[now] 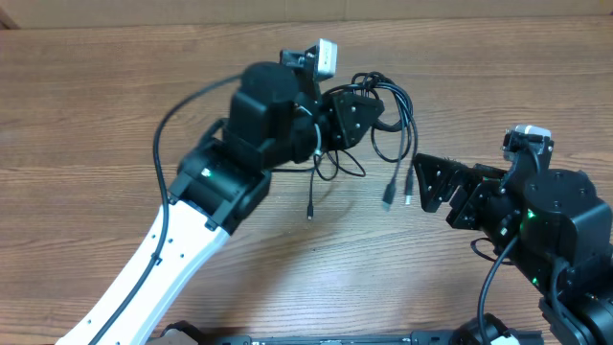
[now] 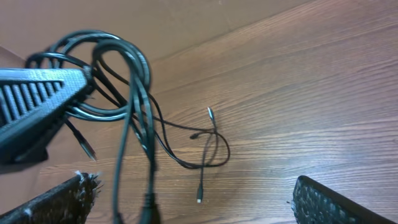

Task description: Untangle cables

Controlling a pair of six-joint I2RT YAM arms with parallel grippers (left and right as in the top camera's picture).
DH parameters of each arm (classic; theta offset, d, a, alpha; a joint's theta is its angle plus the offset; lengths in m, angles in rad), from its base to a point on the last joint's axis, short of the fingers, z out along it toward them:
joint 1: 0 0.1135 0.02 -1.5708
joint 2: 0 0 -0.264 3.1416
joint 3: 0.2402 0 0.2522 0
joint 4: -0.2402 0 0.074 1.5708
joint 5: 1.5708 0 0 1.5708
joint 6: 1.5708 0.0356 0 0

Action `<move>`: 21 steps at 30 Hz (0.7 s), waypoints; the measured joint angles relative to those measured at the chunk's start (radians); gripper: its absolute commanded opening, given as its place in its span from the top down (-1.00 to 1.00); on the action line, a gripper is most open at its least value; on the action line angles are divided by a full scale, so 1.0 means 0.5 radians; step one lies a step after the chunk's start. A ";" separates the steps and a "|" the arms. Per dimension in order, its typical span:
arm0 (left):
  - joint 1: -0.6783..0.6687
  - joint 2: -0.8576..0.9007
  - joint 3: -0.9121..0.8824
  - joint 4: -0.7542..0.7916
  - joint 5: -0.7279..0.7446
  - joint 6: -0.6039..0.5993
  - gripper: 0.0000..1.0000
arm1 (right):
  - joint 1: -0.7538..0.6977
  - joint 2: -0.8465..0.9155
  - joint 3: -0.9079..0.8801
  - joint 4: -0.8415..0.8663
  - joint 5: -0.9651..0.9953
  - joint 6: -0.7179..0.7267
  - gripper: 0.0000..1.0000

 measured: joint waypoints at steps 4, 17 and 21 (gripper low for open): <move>-0.143 0.000 0.000 0.003 -0.277 -0.247 0.91 | 0.000 0.000 0.000 0.020 -0.005 0.001 -1.00; -0.381 0.000 0.000 0.192 -0.511 -0.517 0.91 | 0.000 0.171 0.000 -0.177 0.323 0.123 -1.00; -0.381 -0.001 0.000 0.194 -0.466 -0.591 0.91 | 0.001 0.214 0.000 -0.266 0.610 0.372 -1.00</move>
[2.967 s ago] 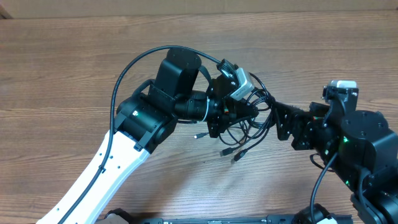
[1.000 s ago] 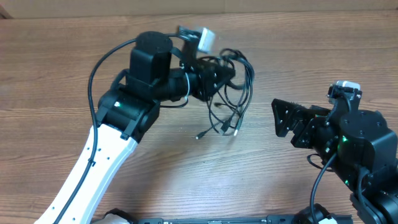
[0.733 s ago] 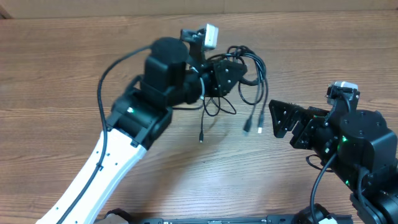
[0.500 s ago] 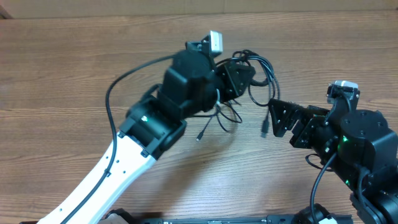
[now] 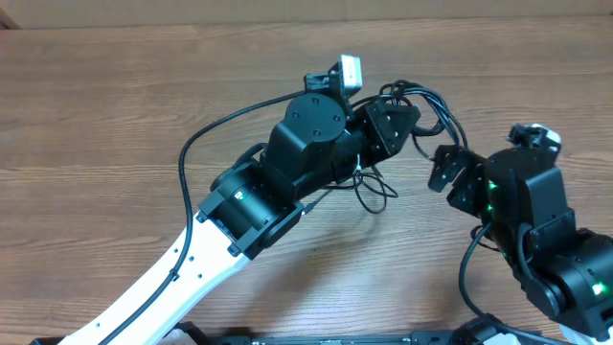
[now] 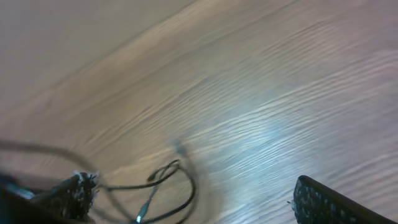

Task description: Untangle cables

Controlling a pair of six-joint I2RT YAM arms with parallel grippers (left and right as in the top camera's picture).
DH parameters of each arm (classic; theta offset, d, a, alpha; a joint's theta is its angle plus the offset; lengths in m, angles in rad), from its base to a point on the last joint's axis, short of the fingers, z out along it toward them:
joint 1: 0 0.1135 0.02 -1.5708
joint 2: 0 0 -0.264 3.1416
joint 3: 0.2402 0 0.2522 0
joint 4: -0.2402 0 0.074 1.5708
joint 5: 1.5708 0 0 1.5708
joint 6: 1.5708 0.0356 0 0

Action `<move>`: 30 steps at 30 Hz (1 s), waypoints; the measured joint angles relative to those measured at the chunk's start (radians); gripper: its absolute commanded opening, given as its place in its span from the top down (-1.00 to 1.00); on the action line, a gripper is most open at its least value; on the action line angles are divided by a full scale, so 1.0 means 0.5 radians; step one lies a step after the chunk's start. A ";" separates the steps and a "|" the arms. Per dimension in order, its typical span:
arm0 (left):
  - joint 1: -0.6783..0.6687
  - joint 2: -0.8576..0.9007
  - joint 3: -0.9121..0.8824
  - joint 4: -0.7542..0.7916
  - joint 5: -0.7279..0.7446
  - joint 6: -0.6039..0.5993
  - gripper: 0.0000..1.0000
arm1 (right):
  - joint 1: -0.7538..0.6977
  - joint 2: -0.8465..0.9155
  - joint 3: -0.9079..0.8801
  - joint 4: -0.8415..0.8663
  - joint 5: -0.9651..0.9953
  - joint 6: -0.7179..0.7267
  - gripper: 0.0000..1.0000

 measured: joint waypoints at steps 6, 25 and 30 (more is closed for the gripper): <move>0.000 -0.033 -0.001 0.014 0.143 -0.054 0.92 | 0.001 0.024 0.000 -0.031 0.330 0.182 -1.00; 0.121 -0.566 -0.011 -0.088 -0.145 0.636 0.92 | -0.014 0.085 0.000 -0.387 0.647 0.396 -1.00; 0.121 -0.526 -0.010 -0.272 -0.166 1.216 0.91 | -0.024 0.069 -0.001 -0.264 0.448 0.153 -1.00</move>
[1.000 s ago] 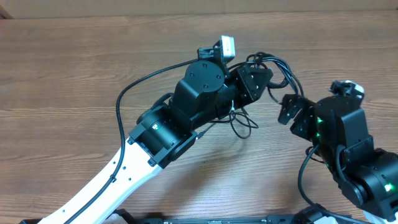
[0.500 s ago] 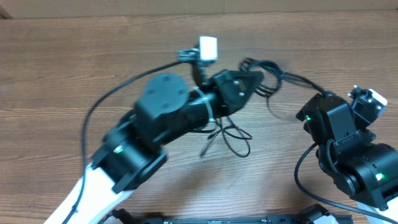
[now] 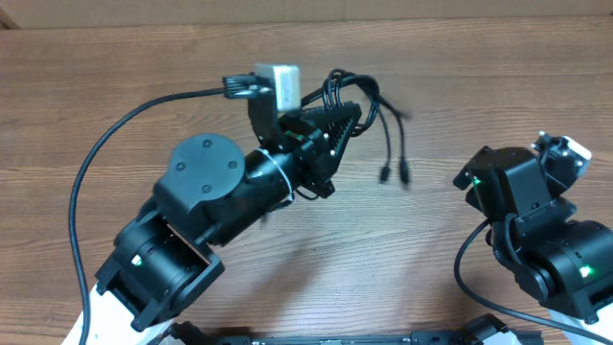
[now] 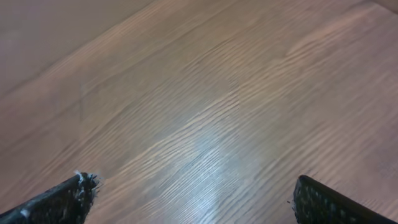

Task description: Untangle cables

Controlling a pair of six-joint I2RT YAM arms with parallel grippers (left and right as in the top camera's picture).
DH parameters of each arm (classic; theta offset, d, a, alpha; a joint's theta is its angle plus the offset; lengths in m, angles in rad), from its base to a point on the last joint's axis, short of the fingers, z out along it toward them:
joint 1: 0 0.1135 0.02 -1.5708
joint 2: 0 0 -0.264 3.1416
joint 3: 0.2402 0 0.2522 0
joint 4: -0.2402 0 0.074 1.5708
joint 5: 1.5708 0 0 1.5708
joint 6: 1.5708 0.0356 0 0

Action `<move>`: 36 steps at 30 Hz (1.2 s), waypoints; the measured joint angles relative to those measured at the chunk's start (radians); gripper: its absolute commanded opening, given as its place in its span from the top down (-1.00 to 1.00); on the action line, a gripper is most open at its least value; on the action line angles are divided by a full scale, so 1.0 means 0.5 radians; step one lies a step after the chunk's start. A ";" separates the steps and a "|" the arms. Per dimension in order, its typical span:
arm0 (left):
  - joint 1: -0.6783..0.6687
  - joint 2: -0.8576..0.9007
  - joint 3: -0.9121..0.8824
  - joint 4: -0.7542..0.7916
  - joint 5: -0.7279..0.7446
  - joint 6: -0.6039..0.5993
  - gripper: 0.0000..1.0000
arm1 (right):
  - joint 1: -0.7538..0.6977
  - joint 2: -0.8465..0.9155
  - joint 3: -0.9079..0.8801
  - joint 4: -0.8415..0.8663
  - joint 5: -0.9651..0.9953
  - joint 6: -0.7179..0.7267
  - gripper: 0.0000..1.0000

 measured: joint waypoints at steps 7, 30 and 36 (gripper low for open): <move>0.003 0.042 -0.001 -0.195 0.161 0.748 0.91 | -0.002 -0.229 -0.003 0.369 -0.454 -0.474 -1.00; 0.003 0.156 0.000 -0.594 1.013 2.243 0.91 | -0.005 -0.398 -0.003 0.544 -1.304 -1.298 -1.00; 0.003 0.169 -0.001 -0.399 0.981 2.133 0.92 | -0.014 -0.398 -0.003 0.529 -1.428 -1.365 -1.00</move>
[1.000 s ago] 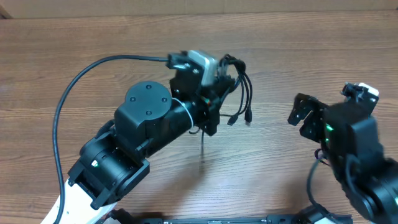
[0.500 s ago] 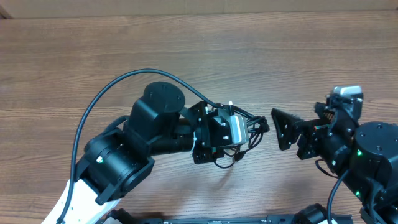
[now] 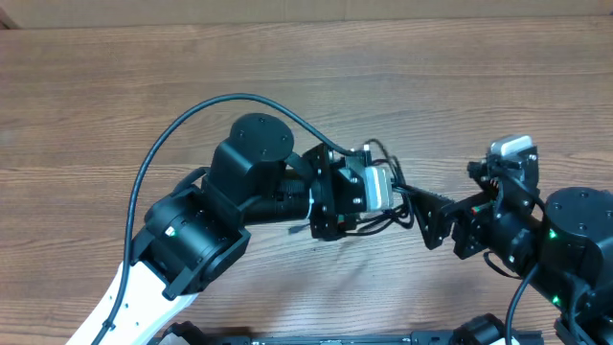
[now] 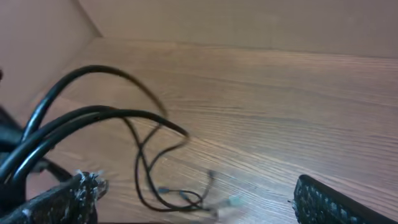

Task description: Untangle cables

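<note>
The tangled black cables (image 3: pixel 391 217) show beside my left gripper (image 3: pixel 356 203), which sits low at the table's middle under its white wrist camera. Its fingers are mostly hidden, but the bundle runs out of them. In the right wrist view thick loops (image 4: pixel 81 118) hang in the air to the left, and thin strands with blurred connectors (image 4: pixel 177 198) trail on the wood. My right gripper (image 3: pixel 436 225) faces the bundle from the right and stands open (image 4: pixel 196 196) with nothing between its fingers (image 4: pixel 59 202).
The wooden table (image 3: pixel 498 96) stretches all round. My left arm's own black cable (image 3: pixel 206 110) arcs over its joint. The right arm's body (image 3: pixel 565 235) fills the near right corner.
My left gripper has moved with the bundle from raised at the far middle down to the table's centre. My right gripper has turned towards it, and the cables are back in its view.
First my left gripper held the bundle raised, its ends dangling near my open right gripper. Then both grippers stood close together at the right. Then they were apart, the right wrist seeing bare wood. Now they face each other at the centre.
</note>
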Controlling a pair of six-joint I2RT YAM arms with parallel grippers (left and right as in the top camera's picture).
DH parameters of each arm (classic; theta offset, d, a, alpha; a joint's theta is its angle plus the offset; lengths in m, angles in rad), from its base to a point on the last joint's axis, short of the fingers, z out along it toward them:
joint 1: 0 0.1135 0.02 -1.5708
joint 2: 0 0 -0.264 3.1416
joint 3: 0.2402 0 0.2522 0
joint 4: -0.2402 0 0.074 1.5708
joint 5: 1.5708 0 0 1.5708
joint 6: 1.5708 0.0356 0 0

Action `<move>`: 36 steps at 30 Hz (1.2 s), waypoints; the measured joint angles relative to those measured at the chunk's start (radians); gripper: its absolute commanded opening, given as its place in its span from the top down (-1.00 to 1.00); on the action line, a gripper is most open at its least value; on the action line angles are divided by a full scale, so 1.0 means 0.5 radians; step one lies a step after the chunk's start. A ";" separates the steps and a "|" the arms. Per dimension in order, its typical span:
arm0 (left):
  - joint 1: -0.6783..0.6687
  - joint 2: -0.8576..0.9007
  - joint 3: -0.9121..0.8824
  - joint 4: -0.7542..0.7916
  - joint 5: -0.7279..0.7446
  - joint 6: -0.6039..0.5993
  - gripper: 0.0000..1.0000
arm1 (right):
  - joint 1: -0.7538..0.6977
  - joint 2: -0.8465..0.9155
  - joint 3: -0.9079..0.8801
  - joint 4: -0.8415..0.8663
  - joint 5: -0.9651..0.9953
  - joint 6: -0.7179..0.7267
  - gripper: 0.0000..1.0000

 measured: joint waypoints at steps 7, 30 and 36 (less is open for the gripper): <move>0.000 0.002 0.000 0.011 -0.028 -0.082 0.92 | 0.001 0.000 0.000 -0.002 0.086 0.051 -1.00; 0.000 0.013 0.000 0.040 -0.372 -0.462 0.91 | 0.001 0.000 0.000 0.060 0.121 0.059 -1.00; 0.000 0.013 0.000 0.071 -0.282 -0.486 0.91 | 0.001 0.000 0.000 0.057 0.084 0.031 -1.00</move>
